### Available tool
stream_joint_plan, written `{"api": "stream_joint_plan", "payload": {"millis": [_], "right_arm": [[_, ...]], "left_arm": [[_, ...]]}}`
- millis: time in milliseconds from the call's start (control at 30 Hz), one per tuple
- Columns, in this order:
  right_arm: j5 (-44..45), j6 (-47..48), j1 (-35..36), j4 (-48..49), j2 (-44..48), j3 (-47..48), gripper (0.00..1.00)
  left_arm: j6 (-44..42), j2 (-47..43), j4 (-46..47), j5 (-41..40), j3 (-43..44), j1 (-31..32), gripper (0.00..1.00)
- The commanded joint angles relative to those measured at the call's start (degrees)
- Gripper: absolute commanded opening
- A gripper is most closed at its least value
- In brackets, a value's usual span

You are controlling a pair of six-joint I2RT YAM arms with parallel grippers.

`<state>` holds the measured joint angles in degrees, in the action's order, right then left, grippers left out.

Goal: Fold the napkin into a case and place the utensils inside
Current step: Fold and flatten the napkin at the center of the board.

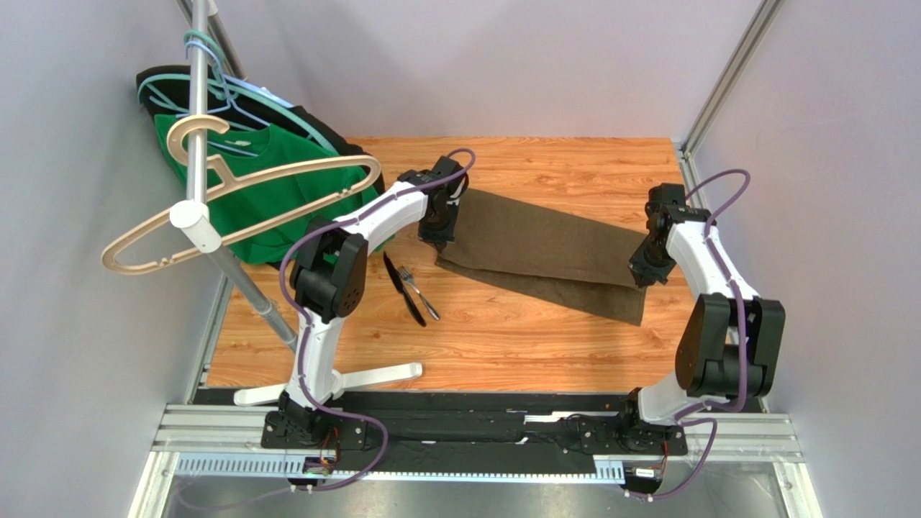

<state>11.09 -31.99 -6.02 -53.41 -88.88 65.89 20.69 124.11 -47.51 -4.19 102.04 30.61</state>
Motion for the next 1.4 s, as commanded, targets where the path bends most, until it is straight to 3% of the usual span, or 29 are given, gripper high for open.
{"api": "stream_joint_plan", "payload": {"millis": [0, 467, 667, 1000, 1367], "right_arm": [[3.1, 1.3, 0.0, -2.8, 4.1, -2.6, 0.0], [2.5, -1.8, 0.0, 0.8, 1.2, -10.2, 0.0], [1.1, -0.2, 0.0, 3.0, -1.1, -8.1, 0.0], [2.5, 0.8, 0.1, -4.8, 6.4, 0.5, 0.0], [1.0, 1.3, 0.1, -10.5, 15.1, -3.1, 0.0]], "left_arm": [[-0.6, -5.7, -0.2, -0.9, -0.4, -0.6, 0.0], [-0.5, -2.6, -0.1, 2.0, -3.0, -0.6, 0.0], [-0.5, -3.6, 0.9, 2.4, -2.5, -0.6, 0.0], [-0.2, -8.1, 2.5, 2.2, -0.9, -0.6, 0.0], [-0.6, -11.2, 1.4, 1.5, -2.8, -0.6, 0.0]]}}
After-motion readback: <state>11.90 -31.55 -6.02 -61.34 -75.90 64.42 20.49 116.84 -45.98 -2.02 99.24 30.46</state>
